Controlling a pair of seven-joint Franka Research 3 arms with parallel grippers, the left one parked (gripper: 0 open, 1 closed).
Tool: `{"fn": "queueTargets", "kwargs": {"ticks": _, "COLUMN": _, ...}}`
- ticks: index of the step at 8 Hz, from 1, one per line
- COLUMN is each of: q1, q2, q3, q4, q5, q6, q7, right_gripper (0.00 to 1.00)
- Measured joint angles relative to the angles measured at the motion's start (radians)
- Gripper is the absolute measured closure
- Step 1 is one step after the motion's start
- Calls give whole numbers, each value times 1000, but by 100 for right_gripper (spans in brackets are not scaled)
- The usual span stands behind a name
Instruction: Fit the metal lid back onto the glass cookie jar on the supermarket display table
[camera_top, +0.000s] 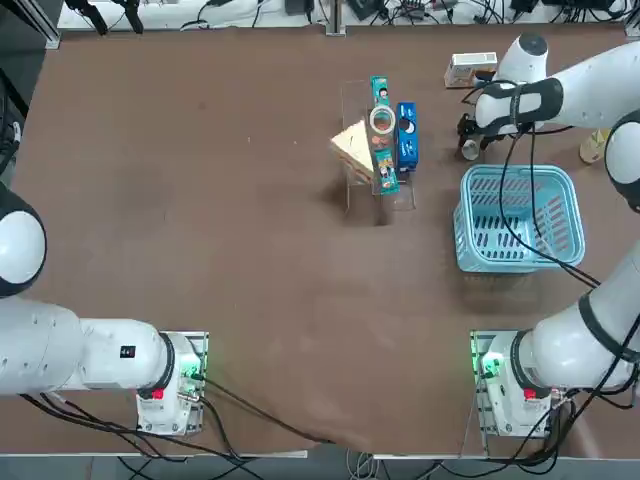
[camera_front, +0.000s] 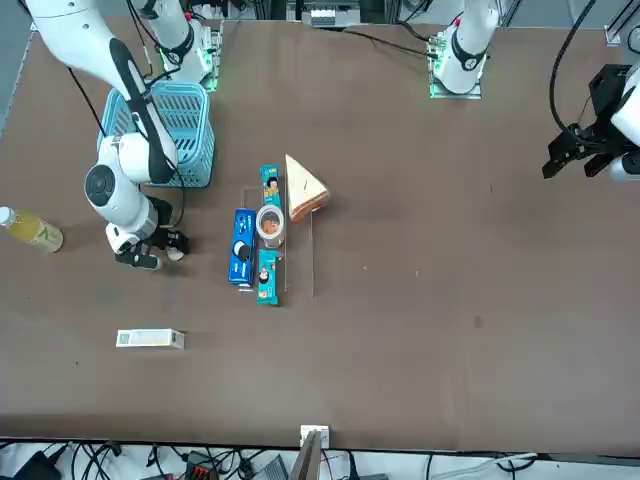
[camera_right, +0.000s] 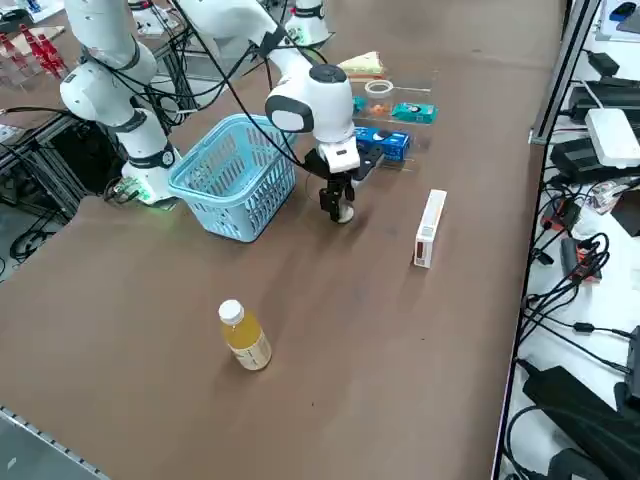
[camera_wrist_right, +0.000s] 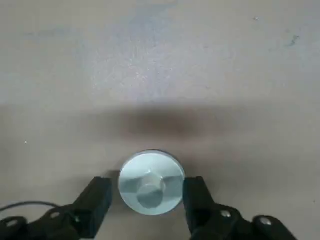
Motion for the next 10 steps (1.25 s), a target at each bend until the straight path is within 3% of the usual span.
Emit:
{"fn": "queueTargets", "kwargs": {"ticks": 2, "q1": 0, "q2": 0, "q3": 0, "q4": 0, "q5": 0, "q6": 0, "q7": 0, "right_gripper": 38}}
{"fn": "queueTargets", "kwargs": {"ticks": 4, "q1": 0, "q2": -1, "q3": -1, "q4": 0, "q5": 0, "q6": 0, "q7": 2, "right_gripper": 74}}
{"fn": "queueTargets", "kwargs": {"ticks": 8, "q1": 0, "q2": -8, "q3": -1, "q4": 7, "q5": 0, "q6": -14, "q7": 2, "right_gripper": 74}}
{"fn": "queueTargets", "kwargs": {"ticks": 10, "q1": 1, "q2": -37, "q3": 2, "q4": 95, "q5": 0, "q6": -162, "q7": 2, "right_gripper": 74}}
